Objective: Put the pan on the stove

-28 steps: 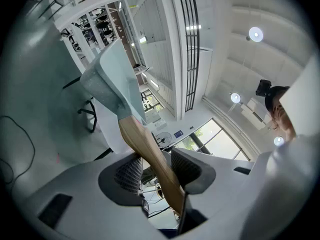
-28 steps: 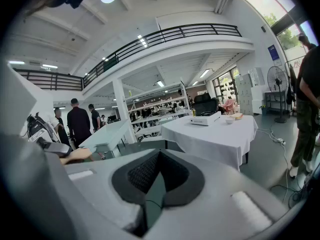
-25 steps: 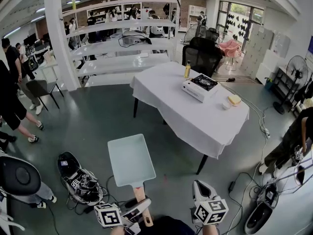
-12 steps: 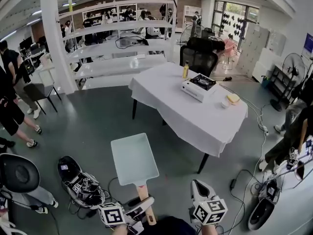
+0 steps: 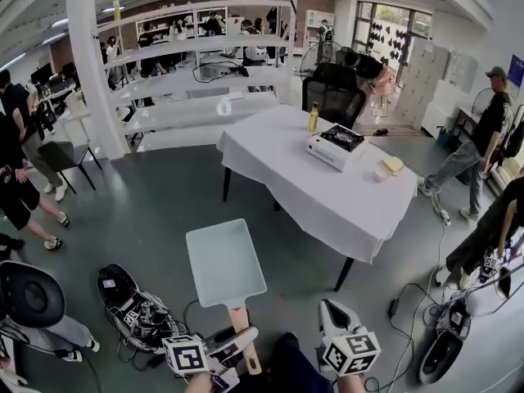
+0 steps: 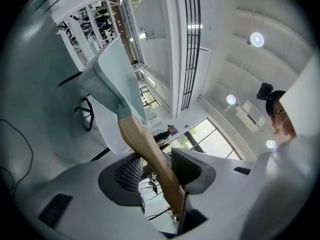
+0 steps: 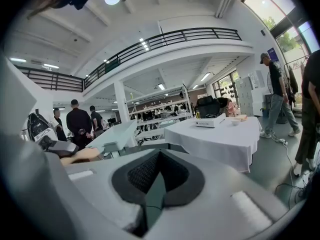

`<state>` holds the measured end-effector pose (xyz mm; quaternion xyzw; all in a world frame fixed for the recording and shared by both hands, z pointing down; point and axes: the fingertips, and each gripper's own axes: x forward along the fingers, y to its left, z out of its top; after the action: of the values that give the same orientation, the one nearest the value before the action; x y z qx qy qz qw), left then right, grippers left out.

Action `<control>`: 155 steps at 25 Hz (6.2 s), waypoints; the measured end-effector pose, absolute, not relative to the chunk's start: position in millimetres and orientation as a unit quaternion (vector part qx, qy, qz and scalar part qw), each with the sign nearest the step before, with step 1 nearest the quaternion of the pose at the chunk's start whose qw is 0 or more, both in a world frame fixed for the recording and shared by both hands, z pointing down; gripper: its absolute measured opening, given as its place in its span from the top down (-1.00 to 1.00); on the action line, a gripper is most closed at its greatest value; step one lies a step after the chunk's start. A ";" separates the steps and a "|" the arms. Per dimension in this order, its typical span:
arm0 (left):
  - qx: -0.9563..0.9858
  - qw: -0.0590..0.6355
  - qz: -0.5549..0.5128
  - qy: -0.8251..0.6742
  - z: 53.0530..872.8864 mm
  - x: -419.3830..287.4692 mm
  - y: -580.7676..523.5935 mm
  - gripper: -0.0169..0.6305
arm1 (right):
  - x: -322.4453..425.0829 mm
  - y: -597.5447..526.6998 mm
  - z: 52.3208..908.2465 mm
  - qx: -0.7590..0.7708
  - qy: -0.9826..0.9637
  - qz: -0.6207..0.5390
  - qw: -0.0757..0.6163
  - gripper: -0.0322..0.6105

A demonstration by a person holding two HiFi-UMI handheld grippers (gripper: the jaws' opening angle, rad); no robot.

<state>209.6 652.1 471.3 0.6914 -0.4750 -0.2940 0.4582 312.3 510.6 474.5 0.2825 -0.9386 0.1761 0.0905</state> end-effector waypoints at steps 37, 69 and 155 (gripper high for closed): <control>0.638 0.435 -0.329 -0.544 489.5 101.2 387.8 0.38 | 193.1 224.3 481.3 0.227 -0.953 0.174 0.099 0.90; 0.696 0.433 -0.285 -0.497 470.6 -92.5 227.6 0.38 | 2.2 74.7 470.5 0.268 -0.943 0.177 0.089 0.90; 0.825 0.561 -0.021 -0.070 503.8 25.7 -203.0 0.37 | 102.8 -200.9 535.9 0.582 -0.758 0.283 0.087 0.90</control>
<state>25.7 -203.0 503.8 0.8246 -0.0700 -0.0208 0.5610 102.8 -200.9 535.9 0.5816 -0.7577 0.2830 0.0866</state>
